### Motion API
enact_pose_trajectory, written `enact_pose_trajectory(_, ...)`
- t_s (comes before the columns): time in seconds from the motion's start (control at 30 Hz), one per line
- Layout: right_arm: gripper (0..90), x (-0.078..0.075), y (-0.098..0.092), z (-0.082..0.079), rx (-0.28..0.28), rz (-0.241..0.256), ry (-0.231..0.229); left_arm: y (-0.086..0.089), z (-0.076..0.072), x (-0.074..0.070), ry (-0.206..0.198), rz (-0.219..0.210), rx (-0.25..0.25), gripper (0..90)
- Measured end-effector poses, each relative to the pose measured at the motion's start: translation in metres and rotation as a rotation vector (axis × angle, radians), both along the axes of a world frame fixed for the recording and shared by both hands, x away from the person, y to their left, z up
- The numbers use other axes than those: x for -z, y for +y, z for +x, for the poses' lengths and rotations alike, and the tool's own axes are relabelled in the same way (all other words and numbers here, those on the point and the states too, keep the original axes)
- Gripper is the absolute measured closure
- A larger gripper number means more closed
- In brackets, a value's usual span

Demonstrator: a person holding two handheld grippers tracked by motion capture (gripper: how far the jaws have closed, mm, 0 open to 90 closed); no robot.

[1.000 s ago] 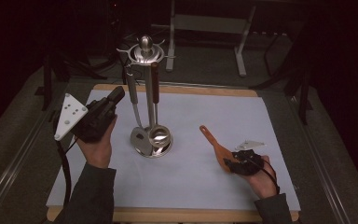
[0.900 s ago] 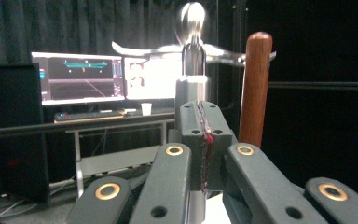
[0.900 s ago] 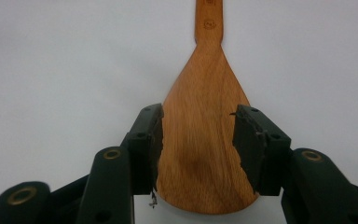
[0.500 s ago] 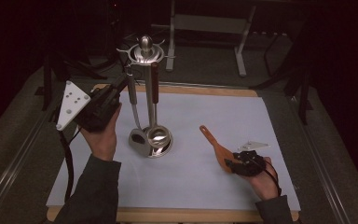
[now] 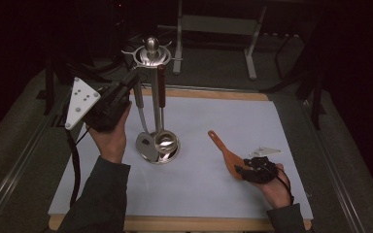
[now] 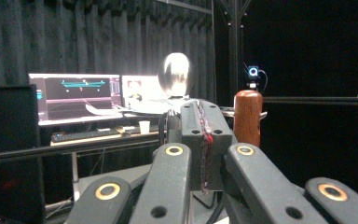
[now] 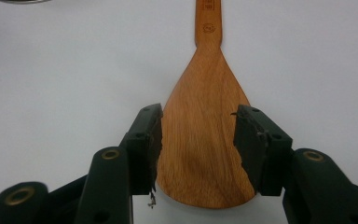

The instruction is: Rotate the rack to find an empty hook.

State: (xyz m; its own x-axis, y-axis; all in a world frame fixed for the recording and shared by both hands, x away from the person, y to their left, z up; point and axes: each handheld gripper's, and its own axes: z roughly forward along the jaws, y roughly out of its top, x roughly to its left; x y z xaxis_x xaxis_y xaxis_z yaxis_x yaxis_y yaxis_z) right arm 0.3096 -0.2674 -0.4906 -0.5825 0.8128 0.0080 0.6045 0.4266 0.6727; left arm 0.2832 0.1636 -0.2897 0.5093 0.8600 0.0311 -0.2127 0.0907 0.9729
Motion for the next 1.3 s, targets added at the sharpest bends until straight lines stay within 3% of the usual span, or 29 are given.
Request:
enact_pose_trajectory(0.63,51.6,0.001,-0.003,0.0,0.007,0.003,0.005,0.003,0.004,-0.001,0.0,0.006,-0.024,90.0)
enact_pose_trajectory(1.3,51.5,0.003,-0.006,0.001,0.017,-0.012,0.005,0.015,0.018,-0.005,0.034,0.01,-0.099,90.0)
